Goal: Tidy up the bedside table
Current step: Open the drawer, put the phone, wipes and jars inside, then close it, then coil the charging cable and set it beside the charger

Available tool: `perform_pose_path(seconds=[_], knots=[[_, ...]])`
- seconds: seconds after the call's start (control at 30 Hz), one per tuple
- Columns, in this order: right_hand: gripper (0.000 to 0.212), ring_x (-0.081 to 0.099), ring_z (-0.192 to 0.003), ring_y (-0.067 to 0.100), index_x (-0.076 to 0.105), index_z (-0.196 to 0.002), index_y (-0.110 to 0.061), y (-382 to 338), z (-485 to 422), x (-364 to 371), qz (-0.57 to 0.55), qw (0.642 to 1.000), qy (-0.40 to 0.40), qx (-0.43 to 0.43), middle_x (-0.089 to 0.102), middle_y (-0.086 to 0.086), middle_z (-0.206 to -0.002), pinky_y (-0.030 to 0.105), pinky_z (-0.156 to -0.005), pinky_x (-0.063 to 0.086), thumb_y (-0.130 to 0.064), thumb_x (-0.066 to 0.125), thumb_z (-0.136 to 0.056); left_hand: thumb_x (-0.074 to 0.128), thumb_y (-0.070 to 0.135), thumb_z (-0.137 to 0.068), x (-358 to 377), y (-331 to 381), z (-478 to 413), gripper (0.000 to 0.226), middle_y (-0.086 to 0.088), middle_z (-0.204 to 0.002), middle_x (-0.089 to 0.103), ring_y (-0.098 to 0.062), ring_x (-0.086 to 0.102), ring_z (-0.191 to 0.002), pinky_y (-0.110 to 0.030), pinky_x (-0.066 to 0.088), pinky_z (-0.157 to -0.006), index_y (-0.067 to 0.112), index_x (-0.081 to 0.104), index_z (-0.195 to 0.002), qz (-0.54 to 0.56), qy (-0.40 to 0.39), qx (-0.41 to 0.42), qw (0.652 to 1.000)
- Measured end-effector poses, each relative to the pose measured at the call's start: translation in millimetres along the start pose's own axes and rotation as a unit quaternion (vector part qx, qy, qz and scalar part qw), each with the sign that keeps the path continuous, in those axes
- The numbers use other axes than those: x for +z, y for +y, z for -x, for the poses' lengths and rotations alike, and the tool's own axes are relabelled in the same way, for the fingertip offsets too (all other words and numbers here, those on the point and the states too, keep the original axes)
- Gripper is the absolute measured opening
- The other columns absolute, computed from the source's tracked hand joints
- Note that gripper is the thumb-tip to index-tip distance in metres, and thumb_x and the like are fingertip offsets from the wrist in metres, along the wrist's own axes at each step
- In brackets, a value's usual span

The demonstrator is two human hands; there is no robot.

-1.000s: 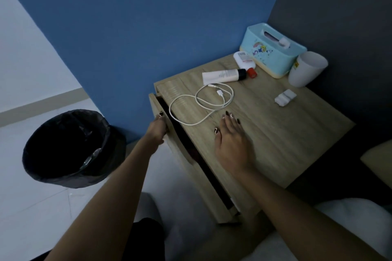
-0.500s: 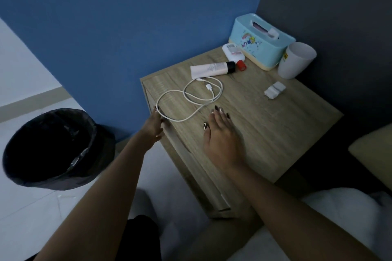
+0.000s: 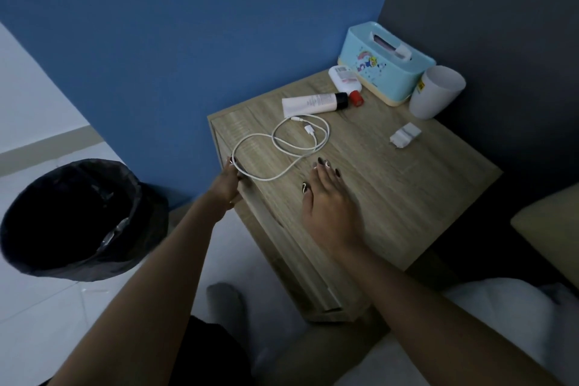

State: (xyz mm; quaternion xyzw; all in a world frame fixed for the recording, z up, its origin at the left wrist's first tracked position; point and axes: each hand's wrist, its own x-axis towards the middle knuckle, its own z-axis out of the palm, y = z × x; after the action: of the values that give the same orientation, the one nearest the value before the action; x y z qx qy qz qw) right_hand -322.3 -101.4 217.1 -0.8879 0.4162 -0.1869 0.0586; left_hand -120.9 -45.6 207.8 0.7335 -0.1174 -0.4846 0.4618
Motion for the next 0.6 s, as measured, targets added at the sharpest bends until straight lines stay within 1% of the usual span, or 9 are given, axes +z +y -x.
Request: perform_pose_path(seconds=[0.1, 0.17, 0.23, 0.27, 0.3, 0.4, 0.5, 0.57, 0.6], knots=[[0.049, 0.034, -0.141, 0.025, 0.047, -0.137, -0.001, 0.6, 2.2, -0.3, 0.008, 1.000, -0.019, -0.006, 0.045, 0.015, -0.146, 0.039, -0.116, 0.030, -0.024, 0.035, -0.095, 0.027, 0.042, -0.102, -8.7, 5.8, 2.9, 0.046, -0.005, -0.145, 0.046, -0.026, 0.041, -0.132, -0.037, 0.032, -0.095, 0.022, 0.039, -0.141, -0.027, 0.023, 0.023, 0.999], [0.048, 0.034, -0.141, 0.025, 0.046, -0.137, -0.001, 3.2, 4.7, 2.0, 0.003, 1.000, -0.015, 0.004, 0.044, 0.015, -0.147, 0.041, -0.115, 0.031, -0.023, 0.036, -0.096, 0.033, 0.033, -0.102, -21.8, 7.2, 1.4, 0.040, -0.008, -0.136, 0.054, -0.027, 0.049, -0.121, -0.037, 0.036, -0.089, 0.016, 0.046, -0.135, -0.052, 0.019, -0.001, 0.998], [0.046, 0.036, -0.140, 0.025, 0.049, -0.135, 0.000, 5.8, 14.4, 5.3, -0.008, 1.000, -0.010, 0.007, 0.045, 0.015, -0.146, 0.042, -0.113, 0.034, -0.021, 0.037, -0.096, 0.042, 0.025, -0.100, -34.3, 7.3, 2.9, 0.025, -0.011, -0.121, 0.058, -0.026, 0.054, -0.104, -0.037, 0.041, -0.084, 0.014, 0.058, -0.115, -0.083, -0.006, -0.025, 0.996], [0.046, 0.036, -0.140, 0.025, 0.050, -0.135, 0.000, 4.1, 12.9, 4.8, -0.013, 1.000, -0.012, 0.005, 0.044, 0.015, -0.146, 0.042, -0.112, 0.034, -0.021, 0.037, -0.096, 0.044, 0.021, -0.099, -42.9, 13.0, 1.3, 0.018, -0.012, -0.114, 0.058, -0.024, 0.055, -0.096, -0.034, 0.043, -0.080, 0.014, 0.060, -0.103, -0.087, -0.008, -0.032, 0.996], [0.046, 0.036, -0.140, 0.024, 0.050, -0.135, 0.000, 4.5, 14.3, 5.4, -0.014, 1.000, -0.015, 0.003, 0.044, 0.014, -0.147, 0.042, -0.112, 0.034, -0.021, 0.037, -0.096, 0.046, 0.018, -0.098, -47.4, 16.2, 1.6, 0.017, -0.014, -0.109, 0.058, -0.023, 0.055, -0.089, -0.031, 0.043, -0.074, 0.012, 0.061, -0.097, -0.105, -0.004, -0.030, 0.994], [0.047, 0.040, -0.137, 0.025, 0.050, -0.135, -0.001, 1.8, 4.9, 1.4, -0.021, 0.999, -0.028, 0.016, 0.045, 0.013, -0.145, 0.039, -0.111, 0.033, -0.020, 0.040, -0.093, 0.046, 0.014, -0.097, -57.3, 38.1, 7.8, 0.024, -0.019, -0.109, 0.064, -0.025, 0.057, -0.086, -0.028, 0.044, -0.065, 0.000, 0.062, -0.110, -0.154, 0.028, -0.004, 0.988], [0.048, 0.044, -0.134, 0.027, 0.052, -0.133, 0.001, -3.3, -2.0, -3.4, -0.020, 0.999, -0.031, 0.027, 0.049, 0.016, -0.142, 0.040, -0.109, 0.034, -0.019, 0.038, -0.091, 0.044, 0.012, -0.097, -56.8, 58.0, 27.7, 0.027, -0.018, -0.108, 0.066, -0.024, 0.059, -0.078, -0.024, 0.044, -0.057, -0.001, 0.061, -0.113, -0.174, 0.040, -0.010, 0.984], [0.048, 0.047, -0.132, 0.028, 0.055, -0.130, 0.003, -7.3, 0.9, -7.5, -0.030, 0.998, -0.033, 0.033, 0.052, 0.017, -0.139, 0.040, -0.107, 0.035, -0.019, 0.036, -0.091, 0.044, 0.012, -0.096, -52.4, 64.0, 39.2, 0.026, -0.017, -0.102, 0.068, -0.023, 0.061, -0.073, -0.025, 0.046, -0.059, 0.000, 0.062, -0.110, -0.194, 0.033, 0.002, 0.980], [0.048, 0.048, -0.131, 0.028, 0.056, -0.129, 0.003, -9.5, 1.6, -8.8, -0.032, 0.998, -0.036, 0.036, 0.053, 0.017, -0.138, 0.040, -0.107, 0.034, -0.019, 0.035, -0.090, 0.045, 0.012, -0.095, -51.4, 67.0, 42.6, 0.026, -0.017, -0.099, 0.069, -0.023, 0.062, -0.074, -0.028, 0.048, -0.063, 0.000, 0.062, -0.109, -0.205, 0.031, 0.015, 0.978]])
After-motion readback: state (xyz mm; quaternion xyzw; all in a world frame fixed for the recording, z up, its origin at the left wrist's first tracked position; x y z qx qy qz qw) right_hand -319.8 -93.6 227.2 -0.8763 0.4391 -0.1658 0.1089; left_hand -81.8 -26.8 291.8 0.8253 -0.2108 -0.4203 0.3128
